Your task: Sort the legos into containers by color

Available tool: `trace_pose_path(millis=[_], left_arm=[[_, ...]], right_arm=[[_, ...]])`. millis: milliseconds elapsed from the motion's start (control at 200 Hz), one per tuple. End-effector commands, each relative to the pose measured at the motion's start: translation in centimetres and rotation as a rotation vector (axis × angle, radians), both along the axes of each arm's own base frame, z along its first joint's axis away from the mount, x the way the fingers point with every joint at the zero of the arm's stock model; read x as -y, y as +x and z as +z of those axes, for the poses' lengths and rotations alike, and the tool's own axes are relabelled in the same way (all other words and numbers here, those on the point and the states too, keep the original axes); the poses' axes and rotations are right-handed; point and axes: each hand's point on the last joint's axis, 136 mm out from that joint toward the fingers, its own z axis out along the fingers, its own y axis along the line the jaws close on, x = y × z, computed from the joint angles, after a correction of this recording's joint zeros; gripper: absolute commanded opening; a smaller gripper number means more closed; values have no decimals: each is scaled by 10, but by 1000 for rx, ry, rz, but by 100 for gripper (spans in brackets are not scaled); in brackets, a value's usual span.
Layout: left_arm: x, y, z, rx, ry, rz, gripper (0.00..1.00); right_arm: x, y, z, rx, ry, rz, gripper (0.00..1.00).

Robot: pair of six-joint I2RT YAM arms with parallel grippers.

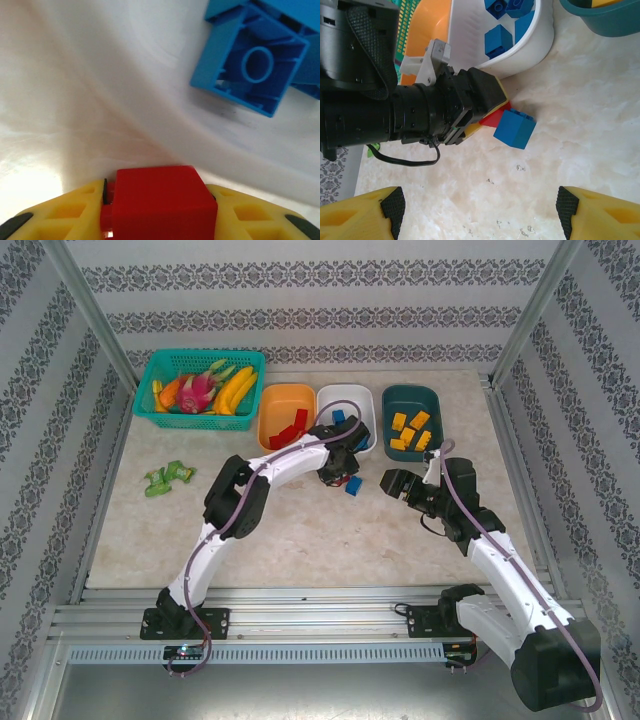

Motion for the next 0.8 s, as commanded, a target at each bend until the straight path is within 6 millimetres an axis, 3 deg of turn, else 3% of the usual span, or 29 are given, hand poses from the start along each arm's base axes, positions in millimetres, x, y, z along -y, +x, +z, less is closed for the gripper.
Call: trace_pose_path(millis=[0,160,290,385,600,794], left_arm=[[-14,-13,1,-5,64,5,41],[-27,-20,42,55,58,-24,38],[-50,-28,79,95,54,-45,37],[-69,-22,99,125,29,-72,37],[-118,33,113,153,55,-114,37],[-146,92,106,195,158,-154,37]], right_arm=[[2,8,18,59,-20,0,82],[-1,10,37,92,-33,24,81],[-8,13,53,122,-24,48,81],[-21,14,61,135,-31,102,81],[-70,17,58,123,-88,262,80],[-99,50,71,194,-22,240,80]])
